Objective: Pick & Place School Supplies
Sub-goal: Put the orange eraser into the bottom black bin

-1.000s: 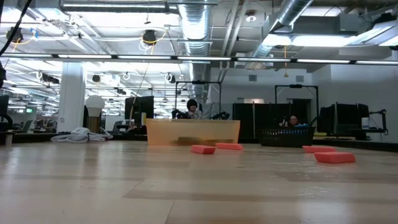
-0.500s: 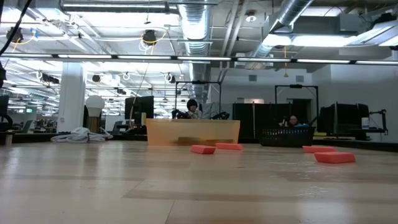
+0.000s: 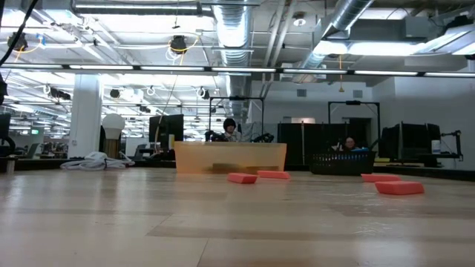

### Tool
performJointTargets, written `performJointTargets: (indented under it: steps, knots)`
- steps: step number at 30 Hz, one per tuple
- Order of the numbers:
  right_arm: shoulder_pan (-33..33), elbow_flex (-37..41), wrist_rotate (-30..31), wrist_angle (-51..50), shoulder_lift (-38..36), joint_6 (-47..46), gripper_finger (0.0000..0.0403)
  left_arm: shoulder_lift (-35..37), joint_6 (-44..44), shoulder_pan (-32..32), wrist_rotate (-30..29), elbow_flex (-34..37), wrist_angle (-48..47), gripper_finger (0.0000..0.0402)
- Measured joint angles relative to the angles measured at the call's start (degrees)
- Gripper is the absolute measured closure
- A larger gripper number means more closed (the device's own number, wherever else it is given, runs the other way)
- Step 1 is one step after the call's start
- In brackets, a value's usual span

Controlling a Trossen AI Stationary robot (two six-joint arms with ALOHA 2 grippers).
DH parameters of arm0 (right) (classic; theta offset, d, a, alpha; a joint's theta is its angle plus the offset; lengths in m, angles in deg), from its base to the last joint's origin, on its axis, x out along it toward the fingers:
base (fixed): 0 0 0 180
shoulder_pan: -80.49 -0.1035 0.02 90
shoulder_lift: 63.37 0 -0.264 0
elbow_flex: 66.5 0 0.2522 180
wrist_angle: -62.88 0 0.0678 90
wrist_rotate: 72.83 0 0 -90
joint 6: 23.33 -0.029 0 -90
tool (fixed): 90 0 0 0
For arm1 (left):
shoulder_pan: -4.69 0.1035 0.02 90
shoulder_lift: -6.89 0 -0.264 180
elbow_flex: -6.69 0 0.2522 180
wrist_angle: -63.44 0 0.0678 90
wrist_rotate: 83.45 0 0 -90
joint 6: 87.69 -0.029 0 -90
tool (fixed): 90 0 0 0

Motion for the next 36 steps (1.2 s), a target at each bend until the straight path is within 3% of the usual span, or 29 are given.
performJointTargets:
  steps: [22,31,36]
  knots:
    - [-0.26,0.00,0.01,2.23,0.50,-0.33,0.0290,-0.02,0.05,0.00,0.40,0.00,0.75,0.0335]
    - [-0.24,0.00,0.25,2.36,0.50,0.33,0.0379,-0.02,0.14,0.00,0.96,0.00,0.73,0.0335]
    - [-0.24,-0.02,0.27,2.13,0.50,1.24,0.0386,-0.02,0.13,0.00,0.99,0.02,0.75,0.0335]
